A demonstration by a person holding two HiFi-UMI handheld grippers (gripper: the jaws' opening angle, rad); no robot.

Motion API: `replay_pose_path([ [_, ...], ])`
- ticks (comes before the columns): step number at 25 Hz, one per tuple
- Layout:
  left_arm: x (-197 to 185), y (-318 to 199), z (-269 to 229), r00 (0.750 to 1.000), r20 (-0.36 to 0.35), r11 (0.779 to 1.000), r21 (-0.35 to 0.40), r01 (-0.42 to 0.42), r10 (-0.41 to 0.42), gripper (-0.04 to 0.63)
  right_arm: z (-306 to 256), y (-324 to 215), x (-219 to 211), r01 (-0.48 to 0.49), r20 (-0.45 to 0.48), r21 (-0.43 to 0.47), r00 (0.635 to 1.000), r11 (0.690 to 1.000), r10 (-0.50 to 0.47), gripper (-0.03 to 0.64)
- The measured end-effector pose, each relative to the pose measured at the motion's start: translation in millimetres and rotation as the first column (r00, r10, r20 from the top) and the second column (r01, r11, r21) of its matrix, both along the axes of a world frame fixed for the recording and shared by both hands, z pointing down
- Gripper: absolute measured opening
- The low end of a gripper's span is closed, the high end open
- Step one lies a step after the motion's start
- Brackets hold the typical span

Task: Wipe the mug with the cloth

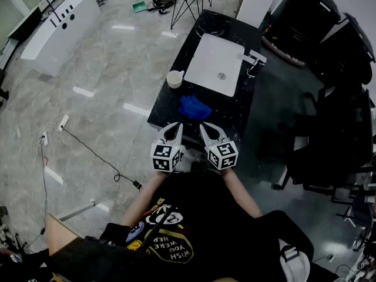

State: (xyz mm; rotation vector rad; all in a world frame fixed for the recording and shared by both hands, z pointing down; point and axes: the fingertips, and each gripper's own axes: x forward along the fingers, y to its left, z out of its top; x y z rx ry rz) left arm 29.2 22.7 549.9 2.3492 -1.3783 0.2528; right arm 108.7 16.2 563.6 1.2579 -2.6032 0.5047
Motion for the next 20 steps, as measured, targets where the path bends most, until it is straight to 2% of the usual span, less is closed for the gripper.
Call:
replay_pose_path([
  [11, -7.1, -1.8, 1.2, 1.0, -0.012, 1.0, -0.001, -0.002, 0.002, 0.002, 4.0, -0.7, -6.9, 0.006, -0.006, -0.008, 1.0, 1.0, -0.006, 0.002],
  [17, -30.6, -1.6, 2.9, 1.0, -0.017, 1.0, -0.007, 0.01, -0.01, 0.002, 9.0, 0.8, -26.5, 0.006, 0.034, -0.024, 0.999, 1.0, -0.005, 0.002],
  [20, -45.8, -1.5, 8.1, 0.999, -0.033, 0.999, -0.03, 0.012, -0.013, 0.002, 14.3, 2.1, -37.7, 0.01, -0.002, -0.022, 1.0, 1.0, -0.01, 0.002],
])
